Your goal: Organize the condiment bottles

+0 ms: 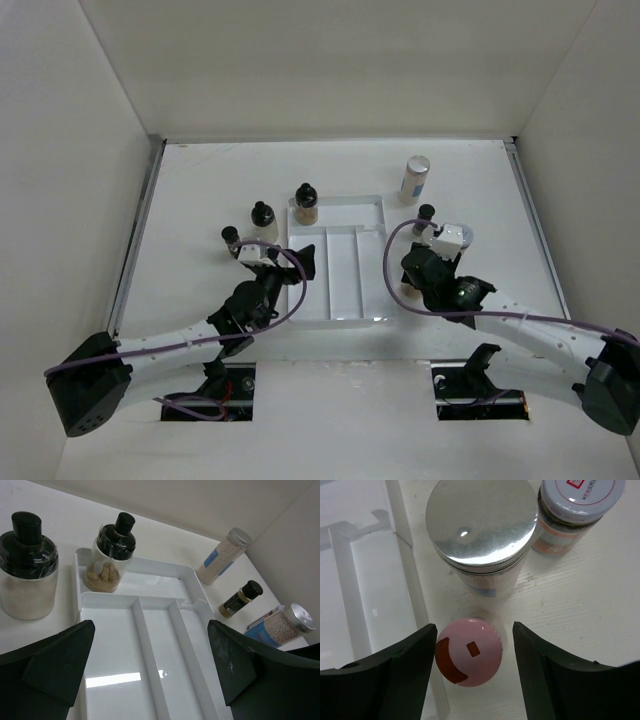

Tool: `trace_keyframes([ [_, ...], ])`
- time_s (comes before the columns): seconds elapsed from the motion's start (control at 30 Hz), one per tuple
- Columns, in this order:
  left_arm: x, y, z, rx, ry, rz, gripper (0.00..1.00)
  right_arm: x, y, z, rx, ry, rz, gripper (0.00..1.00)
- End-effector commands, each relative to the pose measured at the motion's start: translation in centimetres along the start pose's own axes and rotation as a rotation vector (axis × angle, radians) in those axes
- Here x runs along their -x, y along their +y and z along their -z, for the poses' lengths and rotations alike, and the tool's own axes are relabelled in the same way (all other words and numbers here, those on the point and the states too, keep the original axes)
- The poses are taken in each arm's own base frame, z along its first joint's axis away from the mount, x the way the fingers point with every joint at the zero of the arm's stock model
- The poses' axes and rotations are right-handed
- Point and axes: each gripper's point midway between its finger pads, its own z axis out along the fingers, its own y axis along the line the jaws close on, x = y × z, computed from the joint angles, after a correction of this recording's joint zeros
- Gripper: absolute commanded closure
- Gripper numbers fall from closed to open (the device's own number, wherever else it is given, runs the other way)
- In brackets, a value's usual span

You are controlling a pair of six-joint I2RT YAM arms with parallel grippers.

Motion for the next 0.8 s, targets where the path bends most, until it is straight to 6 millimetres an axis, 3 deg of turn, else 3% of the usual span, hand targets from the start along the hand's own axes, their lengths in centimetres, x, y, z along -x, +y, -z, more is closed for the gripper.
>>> trace_keyframes([
  [0.0, 0.7, -0.8, -0.1, -0.033, -0.051, 0.059, 0.00, 1.2, 2.3, -0.3, 0.065, -0.008, -0.051, 0.36],
  [0.07, 0.3, -1.0, -0.2, -0.045, -0.044, 0.057, 0.00, 1.7, 2.5, -0.4, 0.058, -0.013, -0.052, 0.50],
  [0.13, 0.2, -1.1, -0.1, -0.052, -0.041, 0.057, 0.00, 3.0, 2.5, 0.1, 0.053, -0.049, -0.075, 0.57],
  [0.3, 0.8, -0.1, 0.0, -0.034, -0.073, 0.071, 0.00, 8.7, 4.3, 4.6, 0.124, -0.171, -0.093, 0.59],
  [0.43, 1.3, 0.9, 0.2, -0.016, -0.102, 0.084, 0.00, 12.7, 9.2, 5.6, 0.221, -0.243, -0.049, 0.59],
  [0.47, 1.4, 1.0, 0.3, -0.016, -0.105, 0.086, 0.00, 13.6, 11.8, 5.2, 0.273, -0.259, -0.027, 0.59],
  [0.6, 1.9, 1.8, 0.4, 0.002, -0.123, 0.090, 0.00, 15.7, 18.8, 2.8, 0.391, -0.307, 0.008, 0.60],
  [0.77, 1.9, 2.1, 0.5, 0.008, -0.125, 0.092, 0.00, 17.2, 23.5, -3.1, 0.376, -0.308, 0.049, 0.60],
])
